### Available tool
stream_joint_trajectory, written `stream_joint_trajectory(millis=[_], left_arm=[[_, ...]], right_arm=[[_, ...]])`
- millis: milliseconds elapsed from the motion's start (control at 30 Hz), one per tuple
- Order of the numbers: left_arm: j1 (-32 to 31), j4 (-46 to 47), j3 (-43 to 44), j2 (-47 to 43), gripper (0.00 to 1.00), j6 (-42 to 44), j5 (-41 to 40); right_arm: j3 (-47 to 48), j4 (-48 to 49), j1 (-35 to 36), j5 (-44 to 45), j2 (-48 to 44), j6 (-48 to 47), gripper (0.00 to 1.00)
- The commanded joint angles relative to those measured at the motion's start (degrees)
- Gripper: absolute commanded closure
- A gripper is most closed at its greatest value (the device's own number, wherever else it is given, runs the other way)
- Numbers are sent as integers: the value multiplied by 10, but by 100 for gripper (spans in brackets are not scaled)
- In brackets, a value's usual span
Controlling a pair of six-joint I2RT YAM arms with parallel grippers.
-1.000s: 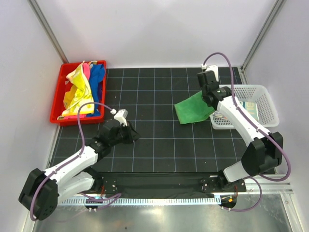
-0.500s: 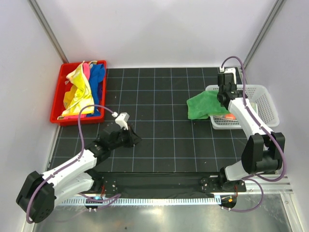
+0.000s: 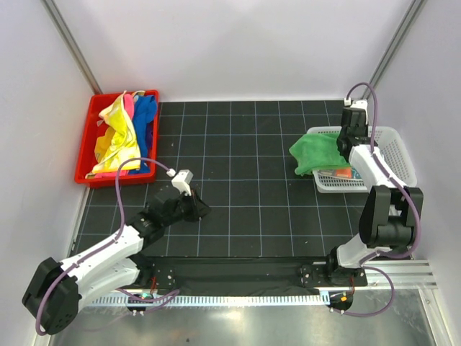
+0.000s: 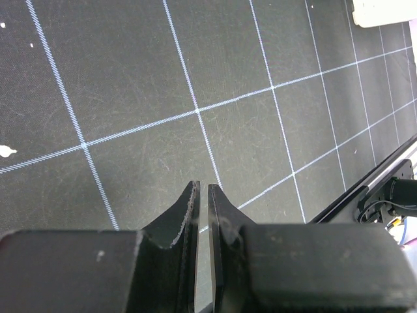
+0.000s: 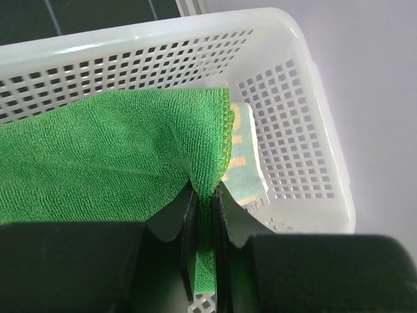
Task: Fold and stack the towels
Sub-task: Neatly place the folded towel into the bin
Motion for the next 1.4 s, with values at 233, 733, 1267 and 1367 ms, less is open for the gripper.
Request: stream_joint_trajectory(millis=[233, 733, 1267, 1367], left_arm=[[-4, 19, -4, 9, 87, 13, -10], [-6, 28, -1, 44, 87, 18, -4], [-6, 34, 4, 64, 87, 20, 0], [-6, 35, 3, 67, 87, 20, 1]], right_arm=[[19, 109, -42, -7, 86, -32, 99], [72, 126, -72, 15, 179, -79, 99], [85, 110, -125, -1, 167, -65, 99], [72, 116, -127, 5, 168, -62, 98]])
